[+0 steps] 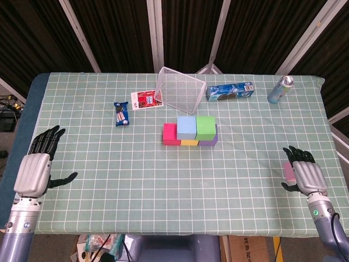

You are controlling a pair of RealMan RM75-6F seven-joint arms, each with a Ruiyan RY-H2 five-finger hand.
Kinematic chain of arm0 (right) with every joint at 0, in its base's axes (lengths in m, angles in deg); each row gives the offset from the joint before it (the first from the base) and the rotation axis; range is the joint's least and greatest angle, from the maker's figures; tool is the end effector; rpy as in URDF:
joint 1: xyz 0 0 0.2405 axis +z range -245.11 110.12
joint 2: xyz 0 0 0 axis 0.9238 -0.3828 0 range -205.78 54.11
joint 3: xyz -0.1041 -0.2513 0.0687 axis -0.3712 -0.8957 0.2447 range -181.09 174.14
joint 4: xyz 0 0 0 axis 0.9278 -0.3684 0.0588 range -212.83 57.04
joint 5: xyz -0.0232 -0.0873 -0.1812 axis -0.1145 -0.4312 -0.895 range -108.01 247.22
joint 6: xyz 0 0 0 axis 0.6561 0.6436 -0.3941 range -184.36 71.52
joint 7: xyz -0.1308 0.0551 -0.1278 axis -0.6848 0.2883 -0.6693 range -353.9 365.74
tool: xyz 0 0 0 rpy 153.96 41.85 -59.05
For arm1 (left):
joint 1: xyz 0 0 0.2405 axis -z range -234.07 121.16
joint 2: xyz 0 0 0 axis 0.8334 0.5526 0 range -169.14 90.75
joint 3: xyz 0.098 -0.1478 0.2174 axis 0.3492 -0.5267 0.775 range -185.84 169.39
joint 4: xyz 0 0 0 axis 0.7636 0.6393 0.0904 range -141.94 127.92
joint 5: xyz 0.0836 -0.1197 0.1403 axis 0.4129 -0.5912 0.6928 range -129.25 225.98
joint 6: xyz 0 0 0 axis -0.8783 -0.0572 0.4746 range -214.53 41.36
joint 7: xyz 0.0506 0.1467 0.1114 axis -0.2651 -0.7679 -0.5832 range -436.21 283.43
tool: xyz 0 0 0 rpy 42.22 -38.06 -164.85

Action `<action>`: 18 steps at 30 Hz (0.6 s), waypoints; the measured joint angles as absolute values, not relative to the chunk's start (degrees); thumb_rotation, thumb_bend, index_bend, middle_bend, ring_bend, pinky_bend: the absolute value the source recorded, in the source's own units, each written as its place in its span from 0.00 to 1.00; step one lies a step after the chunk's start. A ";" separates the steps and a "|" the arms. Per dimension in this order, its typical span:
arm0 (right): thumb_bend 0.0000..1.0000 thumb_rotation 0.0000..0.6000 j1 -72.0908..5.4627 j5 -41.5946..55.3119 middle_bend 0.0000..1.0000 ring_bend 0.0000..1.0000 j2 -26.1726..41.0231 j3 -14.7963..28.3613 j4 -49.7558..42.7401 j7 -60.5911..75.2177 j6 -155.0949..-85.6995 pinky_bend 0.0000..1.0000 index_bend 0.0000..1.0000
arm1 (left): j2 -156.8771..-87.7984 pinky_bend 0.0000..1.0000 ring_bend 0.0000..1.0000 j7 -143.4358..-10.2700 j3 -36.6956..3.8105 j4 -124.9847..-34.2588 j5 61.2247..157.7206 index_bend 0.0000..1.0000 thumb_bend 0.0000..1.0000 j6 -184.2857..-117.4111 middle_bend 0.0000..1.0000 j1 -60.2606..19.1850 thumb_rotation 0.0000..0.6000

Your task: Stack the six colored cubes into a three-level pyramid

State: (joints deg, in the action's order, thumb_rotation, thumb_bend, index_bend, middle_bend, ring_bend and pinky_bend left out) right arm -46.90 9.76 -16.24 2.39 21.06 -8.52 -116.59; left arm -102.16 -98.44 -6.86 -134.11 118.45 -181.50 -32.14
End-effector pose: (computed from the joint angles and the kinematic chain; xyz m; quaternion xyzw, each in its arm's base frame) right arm -0.3320 -0.3105 0.1501 0.6319 -0.4671 0.2397 0.5701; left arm -0.1862 0.2755 0.1697 -0.5643 -0.4231 -0.4567 0.5422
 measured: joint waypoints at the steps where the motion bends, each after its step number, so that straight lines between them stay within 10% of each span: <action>1: 0.24 1.00 -46.62 9.90 0.00 0.00 -16.00 2.42 20.14 -8.52 -116.12 0.00 0.00 | -102.29 0.00 0.00 -98.70 -7.07 -134.11 118.49 0.00 0.13 -181.34 0.00 -32.28 1.00; 18: 0.24 1.00 -42.52 14.39 0.00 0.00 -13.84 1.18 9.32 -9.69 -106.09 0.00 0.00 | -103.65 0.00 0.00 -100.71 -10.13 -132.49 116.63 0.00 0.13 -178.93 0.00 -33.63 1.00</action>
State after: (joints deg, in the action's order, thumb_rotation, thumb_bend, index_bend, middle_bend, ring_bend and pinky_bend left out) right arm -42.52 14.39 -13.84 1.18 9.32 -9.69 -106.09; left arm -103.65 -100.71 -10.13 -132.49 116.63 -178.93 -33.63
